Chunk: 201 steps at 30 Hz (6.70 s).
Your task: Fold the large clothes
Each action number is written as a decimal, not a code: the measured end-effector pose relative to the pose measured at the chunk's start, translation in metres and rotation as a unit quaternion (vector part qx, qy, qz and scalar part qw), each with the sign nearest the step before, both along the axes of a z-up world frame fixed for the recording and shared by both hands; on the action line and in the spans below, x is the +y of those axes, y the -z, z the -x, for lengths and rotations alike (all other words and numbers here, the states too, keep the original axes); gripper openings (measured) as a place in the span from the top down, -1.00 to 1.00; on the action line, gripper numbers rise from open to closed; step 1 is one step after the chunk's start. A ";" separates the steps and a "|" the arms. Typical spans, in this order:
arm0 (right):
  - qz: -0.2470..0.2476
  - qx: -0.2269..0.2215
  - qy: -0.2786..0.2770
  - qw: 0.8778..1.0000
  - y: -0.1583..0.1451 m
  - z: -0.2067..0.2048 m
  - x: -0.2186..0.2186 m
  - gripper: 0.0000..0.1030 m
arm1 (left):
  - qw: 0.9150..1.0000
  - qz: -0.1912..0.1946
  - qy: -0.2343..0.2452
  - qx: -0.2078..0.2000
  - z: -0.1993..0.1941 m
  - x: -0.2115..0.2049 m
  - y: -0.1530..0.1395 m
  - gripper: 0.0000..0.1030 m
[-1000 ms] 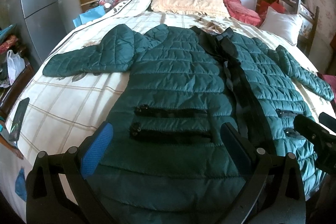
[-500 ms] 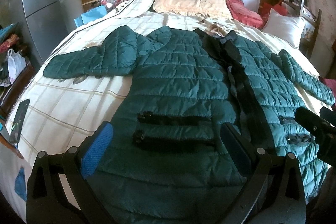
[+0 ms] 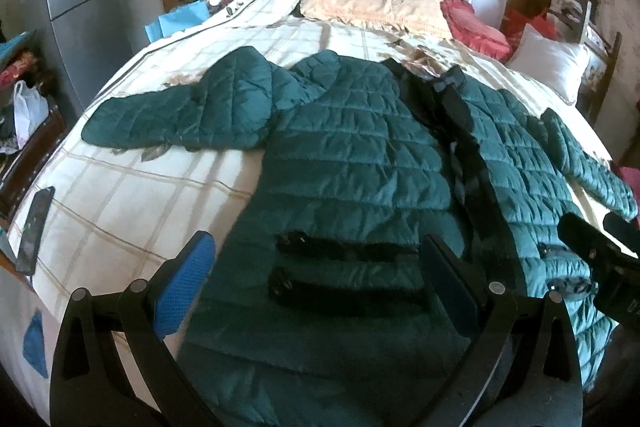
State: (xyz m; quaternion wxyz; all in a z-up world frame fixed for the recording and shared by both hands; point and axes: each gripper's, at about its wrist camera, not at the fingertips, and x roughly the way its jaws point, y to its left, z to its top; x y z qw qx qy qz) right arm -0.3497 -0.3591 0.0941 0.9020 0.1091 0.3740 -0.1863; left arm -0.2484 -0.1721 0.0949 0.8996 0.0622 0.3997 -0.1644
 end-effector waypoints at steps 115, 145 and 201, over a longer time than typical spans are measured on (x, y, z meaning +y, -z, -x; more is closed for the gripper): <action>-0.063 0.009 0.016 0.998 0.022 -0.012 -0.054 -1.00 | 0.994 0.078 0.077 -0.001 -0.137 -0.078 -0.049 0.76; -0.073 0.011 0.045 0.996 0.032 0.004 -0.083 -1.00 | 0.977 0.076 0.184 0.074 -0.096 -0.189 -0.008 0.76; -0.090 0.031 0.014 0.995 0.029 -0.065 -0.125 -1.00 | 0.992 0.076 0.068 0.071 -0.167 -0.030 -0.021 -0.33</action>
